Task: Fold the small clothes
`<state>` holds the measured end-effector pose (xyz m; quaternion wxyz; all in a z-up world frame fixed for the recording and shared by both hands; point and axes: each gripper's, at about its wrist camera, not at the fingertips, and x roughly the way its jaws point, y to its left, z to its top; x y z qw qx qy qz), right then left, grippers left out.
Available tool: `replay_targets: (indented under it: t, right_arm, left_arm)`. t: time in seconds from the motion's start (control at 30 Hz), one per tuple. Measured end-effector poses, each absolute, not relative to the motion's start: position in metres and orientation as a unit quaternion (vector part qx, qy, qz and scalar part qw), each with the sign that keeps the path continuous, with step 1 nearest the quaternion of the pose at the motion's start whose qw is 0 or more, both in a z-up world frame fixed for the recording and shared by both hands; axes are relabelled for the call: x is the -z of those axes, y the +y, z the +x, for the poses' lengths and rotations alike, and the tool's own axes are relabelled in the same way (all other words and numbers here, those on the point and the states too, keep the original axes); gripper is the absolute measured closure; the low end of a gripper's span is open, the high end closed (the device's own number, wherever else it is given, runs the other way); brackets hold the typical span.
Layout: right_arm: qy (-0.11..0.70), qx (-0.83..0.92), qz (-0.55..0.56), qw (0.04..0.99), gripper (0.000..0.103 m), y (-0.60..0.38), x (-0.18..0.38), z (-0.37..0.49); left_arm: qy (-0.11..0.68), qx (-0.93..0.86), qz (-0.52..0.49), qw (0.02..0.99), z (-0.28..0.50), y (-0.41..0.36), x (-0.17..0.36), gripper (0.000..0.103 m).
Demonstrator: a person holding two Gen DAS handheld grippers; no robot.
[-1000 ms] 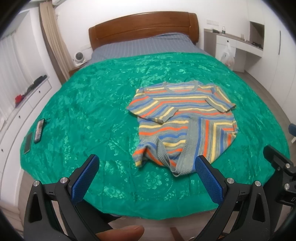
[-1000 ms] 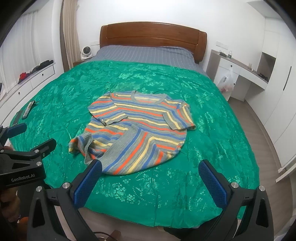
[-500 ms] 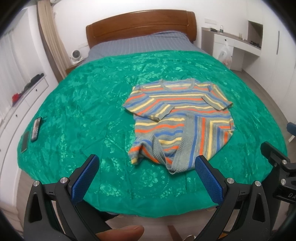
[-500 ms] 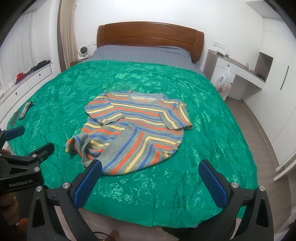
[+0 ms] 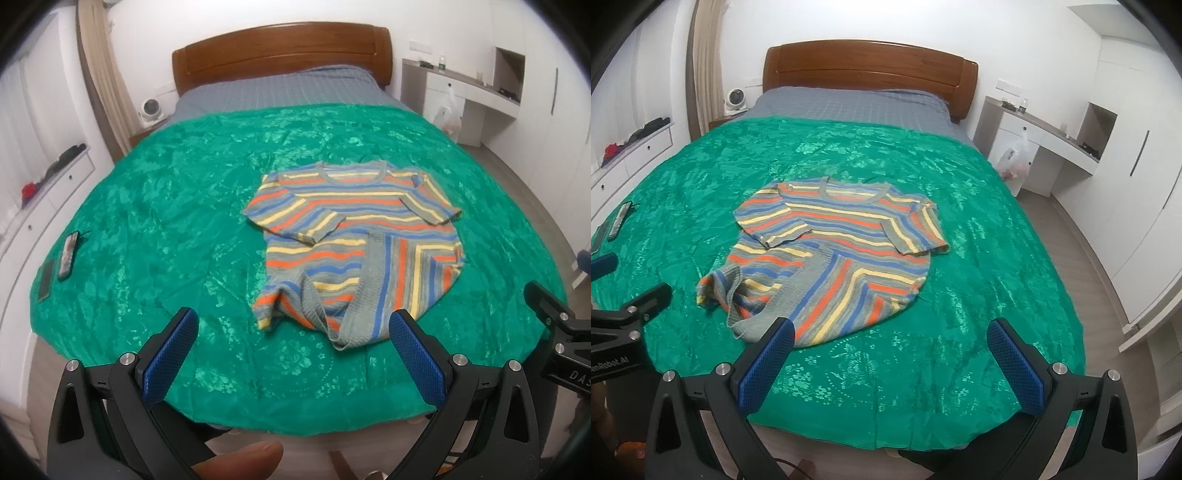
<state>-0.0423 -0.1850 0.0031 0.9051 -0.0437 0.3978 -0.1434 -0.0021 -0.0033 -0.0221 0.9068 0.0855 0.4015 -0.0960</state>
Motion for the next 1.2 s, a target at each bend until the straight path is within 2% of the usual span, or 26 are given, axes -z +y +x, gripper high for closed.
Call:
replay_targets:
  t: [0.3,1.2]
  right_arm:
    - [0.402,0.168,-0.045,0.899,0.000,-0.194,-0.003,-0.043]
    - [0.404,0.175,-0.050,0.896,0.000,-0.193,-0.003,-0.041]
  left_arm:
    - [0.446,0.107,0.069,0.886,0.005,-0.002,0.032,0.000]
    - [0.446,0.101,0.051,0.888,0.009,0.010,0.034,0.000]
